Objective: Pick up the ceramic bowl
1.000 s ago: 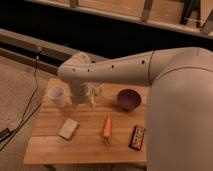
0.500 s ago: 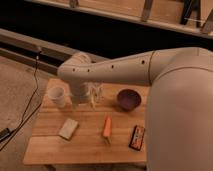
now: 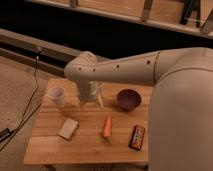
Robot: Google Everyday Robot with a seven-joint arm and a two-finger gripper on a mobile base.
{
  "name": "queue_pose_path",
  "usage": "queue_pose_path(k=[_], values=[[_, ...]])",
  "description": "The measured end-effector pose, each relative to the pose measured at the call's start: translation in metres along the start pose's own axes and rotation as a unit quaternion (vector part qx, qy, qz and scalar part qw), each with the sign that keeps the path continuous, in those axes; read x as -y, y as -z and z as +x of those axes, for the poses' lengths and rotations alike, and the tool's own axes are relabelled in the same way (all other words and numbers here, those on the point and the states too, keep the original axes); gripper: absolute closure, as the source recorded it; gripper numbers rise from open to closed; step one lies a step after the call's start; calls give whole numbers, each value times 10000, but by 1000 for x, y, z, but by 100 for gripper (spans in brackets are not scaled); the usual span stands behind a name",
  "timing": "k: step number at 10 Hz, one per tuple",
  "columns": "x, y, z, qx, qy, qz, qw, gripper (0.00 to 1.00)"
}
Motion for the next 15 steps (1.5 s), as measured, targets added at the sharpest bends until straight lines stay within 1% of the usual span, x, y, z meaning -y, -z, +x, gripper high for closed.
queue_pose_path(k=[3,7,8,11,13,15], values=[[20,-8,-16,83,-60,9,9999,35],[69,-24,-42,185,-151,-34,9997,35],[75,-26,-47,191,-141,-64,9997,35],[94,-40,-67,143,31,-187,9997,35],[112,-48,-77,80,163,-190,9997,35],[129,-61,-86,-21,288,-174,9994,35]])
